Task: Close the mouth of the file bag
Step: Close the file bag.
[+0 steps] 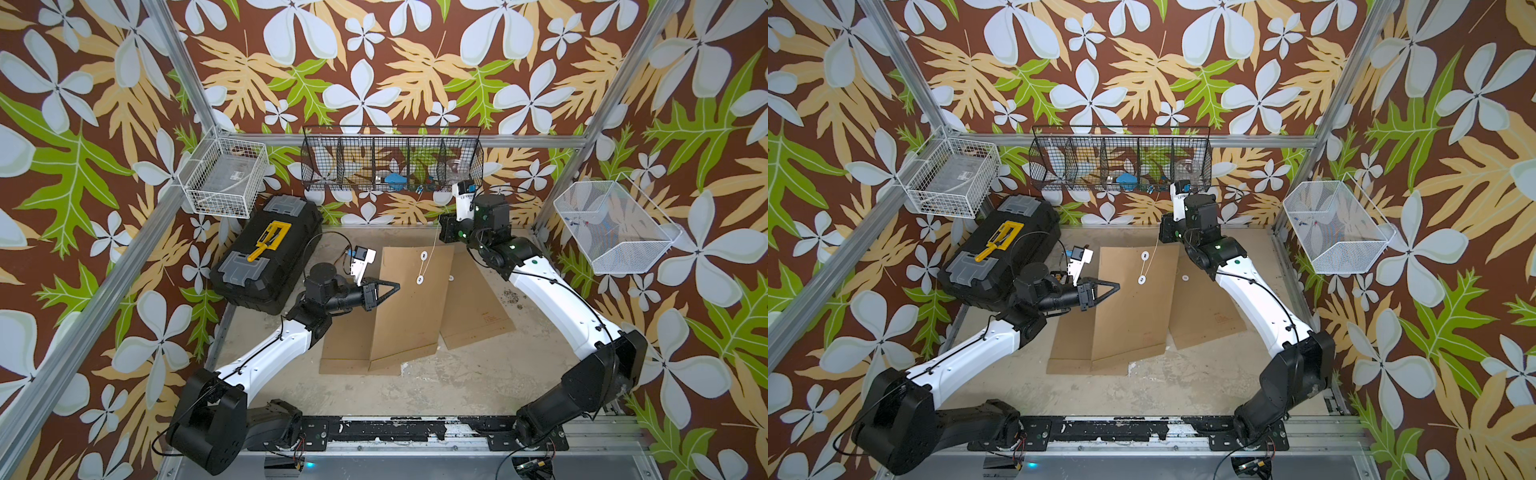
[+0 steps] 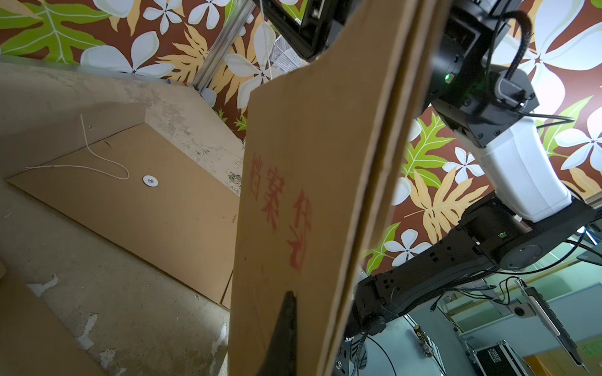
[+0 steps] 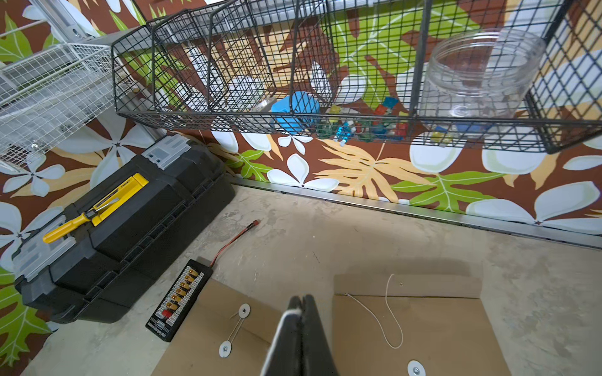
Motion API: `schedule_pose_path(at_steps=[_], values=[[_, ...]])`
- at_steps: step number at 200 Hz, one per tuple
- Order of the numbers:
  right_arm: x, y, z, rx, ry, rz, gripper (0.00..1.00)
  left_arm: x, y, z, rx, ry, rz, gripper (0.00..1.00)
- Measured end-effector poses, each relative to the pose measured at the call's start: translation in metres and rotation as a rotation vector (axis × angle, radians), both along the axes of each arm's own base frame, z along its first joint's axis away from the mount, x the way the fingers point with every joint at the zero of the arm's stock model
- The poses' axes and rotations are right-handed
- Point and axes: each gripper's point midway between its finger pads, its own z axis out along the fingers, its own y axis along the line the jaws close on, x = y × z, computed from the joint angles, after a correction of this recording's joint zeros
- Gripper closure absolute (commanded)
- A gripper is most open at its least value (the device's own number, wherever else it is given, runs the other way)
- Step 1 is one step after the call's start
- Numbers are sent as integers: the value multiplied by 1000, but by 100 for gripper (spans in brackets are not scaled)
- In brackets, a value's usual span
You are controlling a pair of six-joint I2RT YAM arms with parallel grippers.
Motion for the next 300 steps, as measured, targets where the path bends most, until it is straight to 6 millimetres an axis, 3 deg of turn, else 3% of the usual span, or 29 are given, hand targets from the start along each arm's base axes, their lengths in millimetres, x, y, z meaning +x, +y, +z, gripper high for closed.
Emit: schedule_pose_path(at_steps=[64,109,152,221,300], values=[[-18,52,13,8,-20,104,100,2,-2,-10,19,20,-3,100],[-32,74,14,4,-22,147,100,2,-3,-9,18,17,-2,100],[-39,73,20,12,-31,157,100,3,-2,-9,18,18,3,100],[-74,100,14,37,-3,264,100,7,-1,-8,7,29,27,100],[-109,78,-9,20,27,261,100,18,0,2,1,7,69,100]])
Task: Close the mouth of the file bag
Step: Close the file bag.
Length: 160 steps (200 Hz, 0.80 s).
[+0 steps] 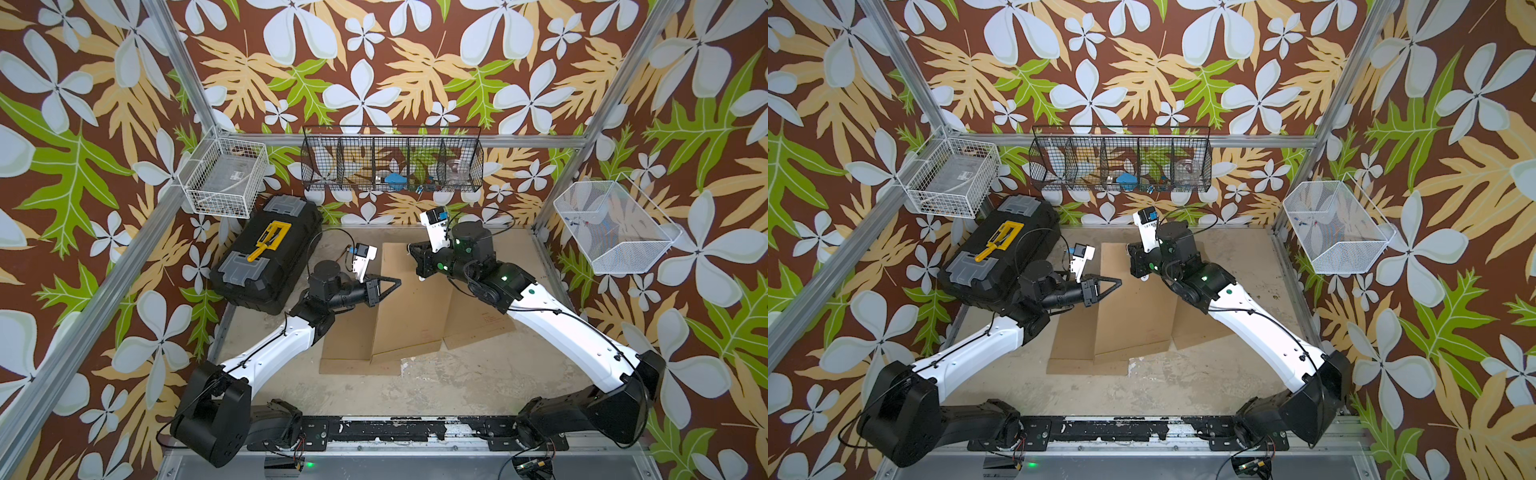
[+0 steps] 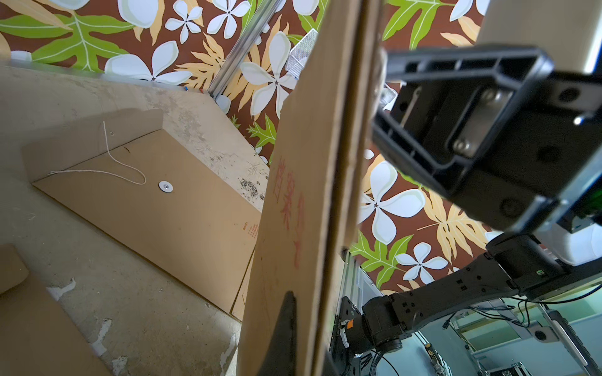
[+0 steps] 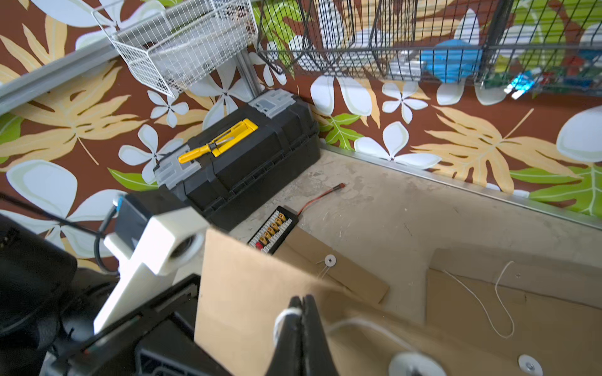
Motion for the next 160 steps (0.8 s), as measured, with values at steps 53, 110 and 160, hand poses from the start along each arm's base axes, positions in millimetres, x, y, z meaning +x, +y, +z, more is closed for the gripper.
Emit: schedule_pose_path(at_steps=[53,110,160], values=[[-7,-28,-33,-76,18,-90,100,3,0,8,-7,-17,11,100],[-20,-25,-56,-49,78,-43,100,3,1,10,-6,-17,15,100],[-22,-27,-55,31,120,-14,100,1,2,9,3,-25,13,100]])
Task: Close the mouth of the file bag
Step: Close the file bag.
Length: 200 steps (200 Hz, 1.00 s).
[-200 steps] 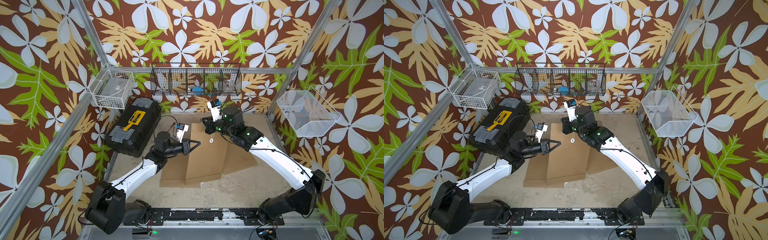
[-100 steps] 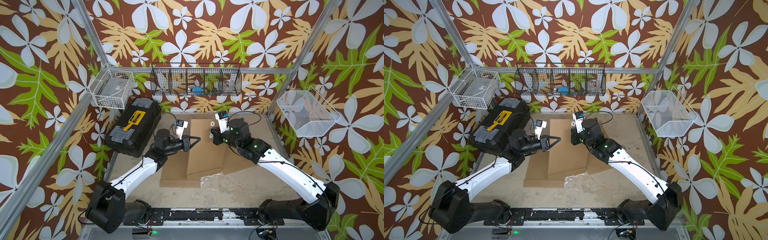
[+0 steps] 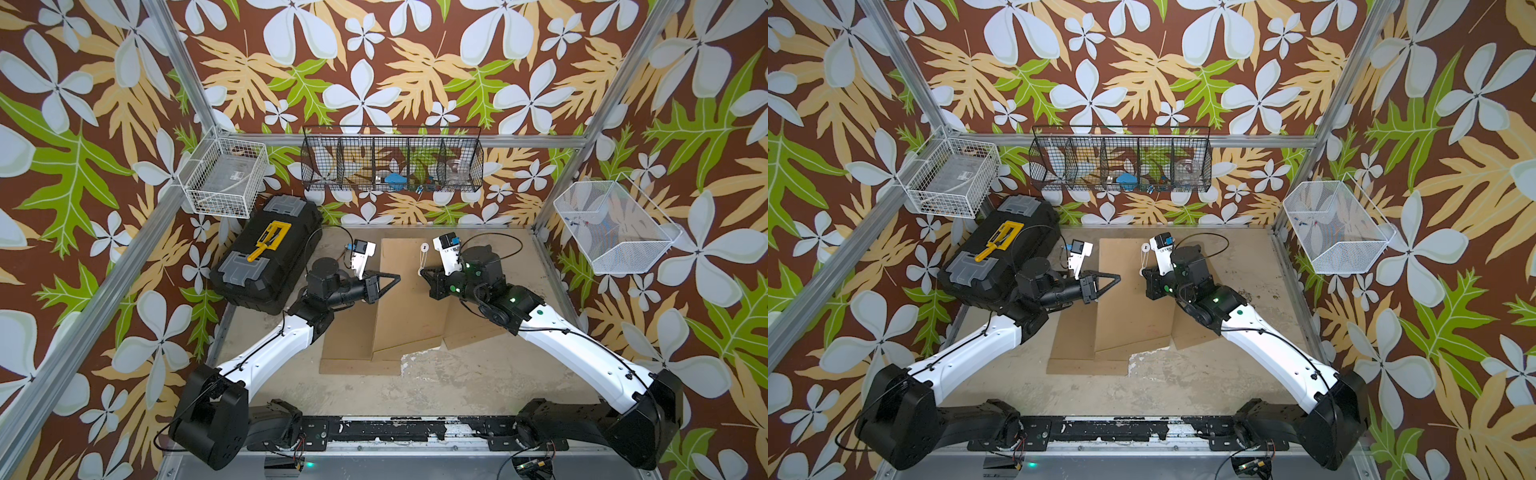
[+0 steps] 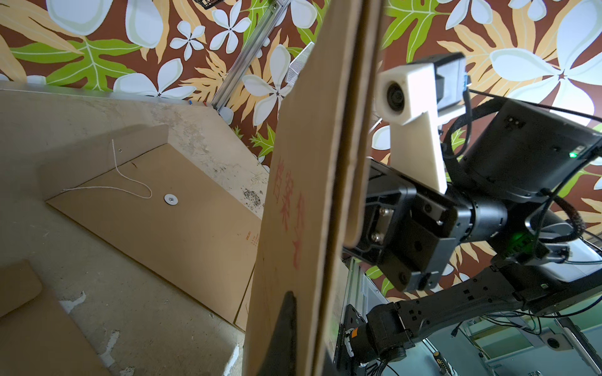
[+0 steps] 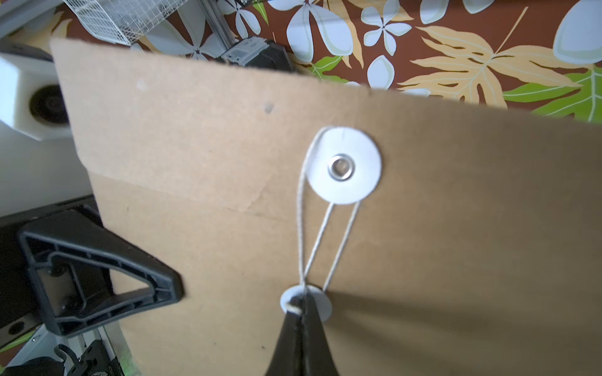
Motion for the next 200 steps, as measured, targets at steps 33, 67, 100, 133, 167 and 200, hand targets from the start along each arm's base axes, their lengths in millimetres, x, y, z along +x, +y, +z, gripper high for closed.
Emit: schedule_pose_path(at_steps=[33,67,100,133,167,200], values=[[-7,14,11,90,17,62,100,-1,0,-3,3,2,-1,100],[-18,33,15,165,49,138,100,-1,0,-5,3,3,-1,100],[-32,48,4,220,116,205,100,-1,0,-3,2,-1,-1,100],[-39,51,-15,232,173,221,100,0,0,2,-3,-10,-2,100],[-35,44,-23,228,182,202,100,-1,0,2,1,-10,-4,100],[-28,33,-29,220,195,172,100,-2,1,7,-1,-26,-1,100]])
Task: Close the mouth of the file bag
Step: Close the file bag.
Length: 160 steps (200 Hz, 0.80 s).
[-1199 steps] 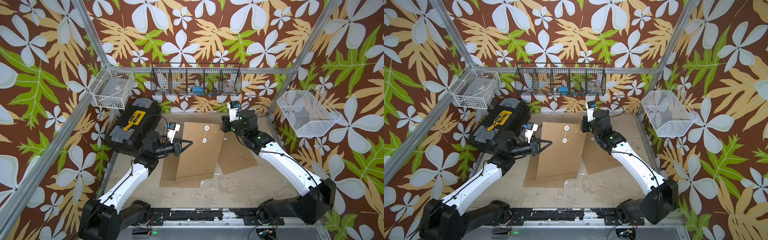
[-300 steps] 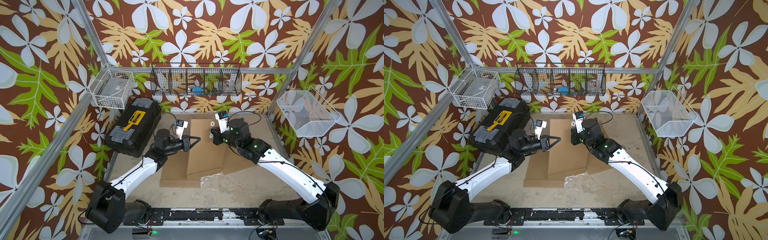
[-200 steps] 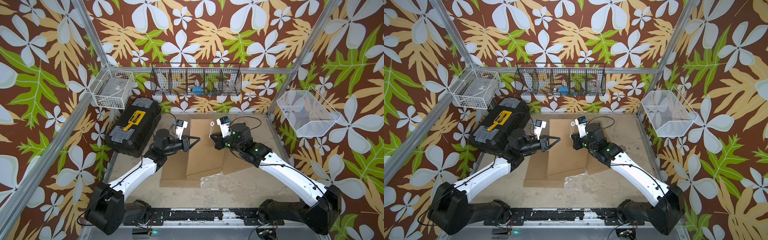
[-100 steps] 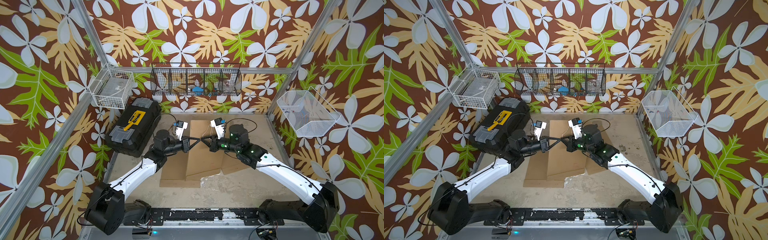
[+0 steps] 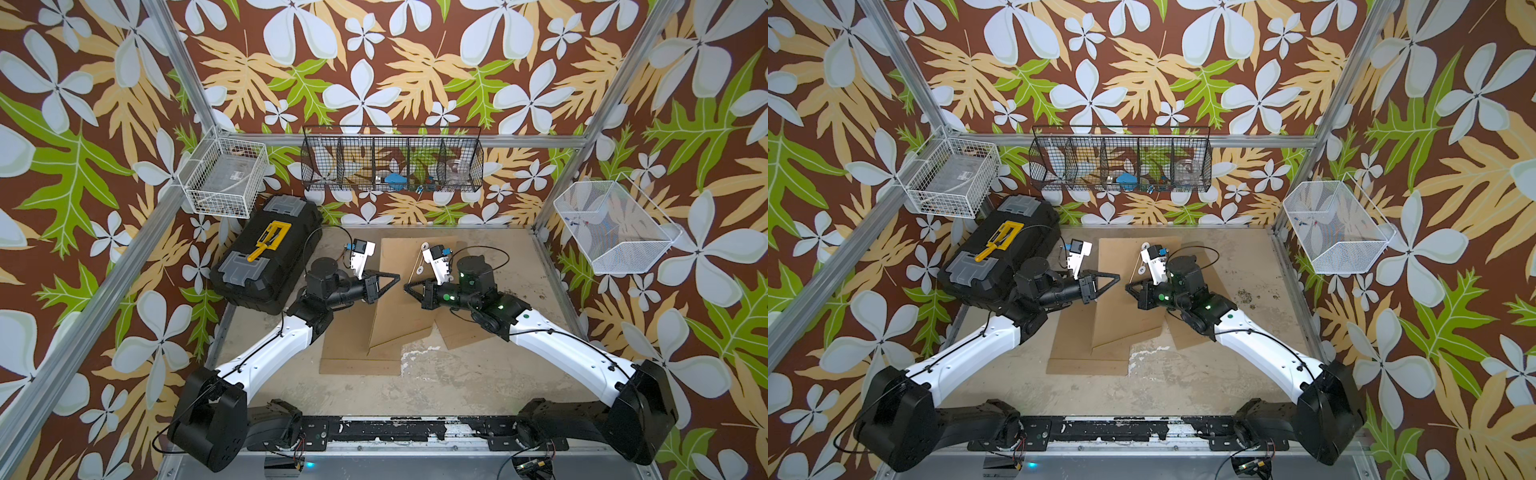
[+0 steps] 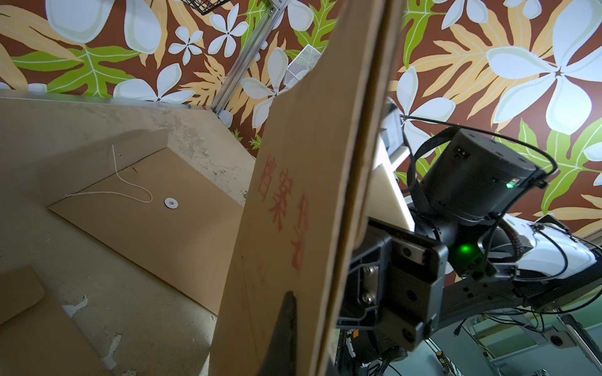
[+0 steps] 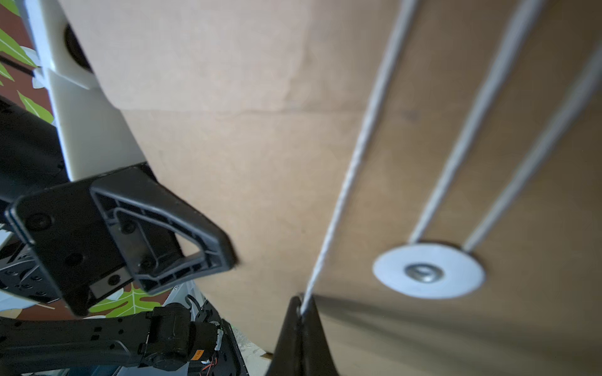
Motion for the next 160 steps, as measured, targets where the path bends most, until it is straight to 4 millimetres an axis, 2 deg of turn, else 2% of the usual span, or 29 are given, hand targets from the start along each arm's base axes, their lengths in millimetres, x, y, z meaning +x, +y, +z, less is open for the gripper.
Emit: schedule_pose_path(at_steps=[60,94,111,160], values=[[11,-34,0,-21,-11,-60,100,1,9,8,-2,-25,15,100],[27,-62,-4,-49,-7,-127,100,-3,10,11,-1,-33,1,100],[35,-74,0,-65,-19,-162,100,-6,11,10,1,-35,-4,100],[49,-94,10,-136,-62,-236,100,-10,15,5,18,-34,-8,100]])
